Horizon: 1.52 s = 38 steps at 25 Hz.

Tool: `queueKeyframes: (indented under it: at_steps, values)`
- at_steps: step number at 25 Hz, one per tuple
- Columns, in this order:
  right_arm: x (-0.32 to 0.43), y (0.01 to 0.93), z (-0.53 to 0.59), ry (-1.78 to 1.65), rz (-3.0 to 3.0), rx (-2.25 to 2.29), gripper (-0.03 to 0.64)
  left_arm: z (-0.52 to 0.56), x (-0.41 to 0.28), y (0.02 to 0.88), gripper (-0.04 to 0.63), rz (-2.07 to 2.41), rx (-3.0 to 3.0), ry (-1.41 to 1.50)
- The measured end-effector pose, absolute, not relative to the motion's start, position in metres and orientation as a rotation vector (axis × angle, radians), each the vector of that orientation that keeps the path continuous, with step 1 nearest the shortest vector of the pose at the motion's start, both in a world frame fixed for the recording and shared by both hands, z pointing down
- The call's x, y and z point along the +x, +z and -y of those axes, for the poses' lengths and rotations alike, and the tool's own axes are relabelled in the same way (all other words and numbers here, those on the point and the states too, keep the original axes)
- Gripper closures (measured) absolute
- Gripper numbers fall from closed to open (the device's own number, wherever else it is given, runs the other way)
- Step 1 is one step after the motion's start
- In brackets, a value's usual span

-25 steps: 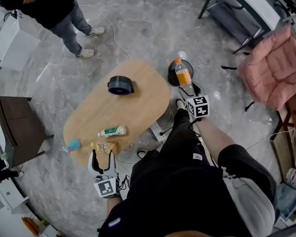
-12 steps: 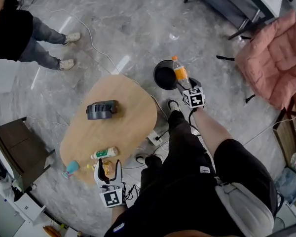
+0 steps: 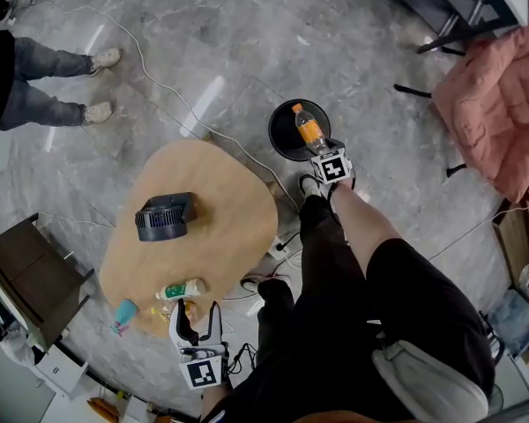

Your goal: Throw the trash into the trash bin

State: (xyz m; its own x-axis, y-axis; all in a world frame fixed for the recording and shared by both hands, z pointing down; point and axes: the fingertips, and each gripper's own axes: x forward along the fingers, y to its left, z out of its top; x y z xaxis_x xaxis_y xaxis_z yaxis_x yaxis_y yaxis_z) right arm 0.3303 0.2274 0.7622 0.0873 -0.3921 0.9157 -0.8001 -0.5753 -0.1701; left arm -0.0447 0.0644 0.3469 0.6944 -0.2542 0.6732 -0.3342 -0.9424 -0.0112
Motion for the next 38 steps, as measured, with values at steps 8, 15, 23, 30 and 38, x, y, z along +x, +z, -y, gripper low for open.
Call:
queueKeyframes:
  at_steps: [8, 15, 23, 30, 38]
  values:
    - [0.311, 0.851, -0.234, 1.794, 1.069, 1.769, 0.305, -0.073, -0.048, 0.384, 0.179, 0.474, 2.689, 1.167]
    - [0.309, 0.893, -0.225, 2.041, 0.956, 1.597, 0.304, -0.074, -0.044, 0.399, 0.179, 0.453, 2.659, 1.182]
    - [0.334, 0.912, -0.195, 1.934, 0.98, 1.54, 0.296, -0.08, -0.045, 0.417, 0.179, 0.425, 2.613, 1.21]
    - [0.346, 0.916, -0.198, 1.782, 0.986, 1.578, 0.296, -0.076, -0.049, 0.424, 0.179, 0.432, 2.6, 1.21]
    - [0.35, 0.891, -0.199, 1.613, 0.999, 1.579, 0.204, -0.079, -0.058, 0.424, 0.179, 0.417, 2.609, 1.177]
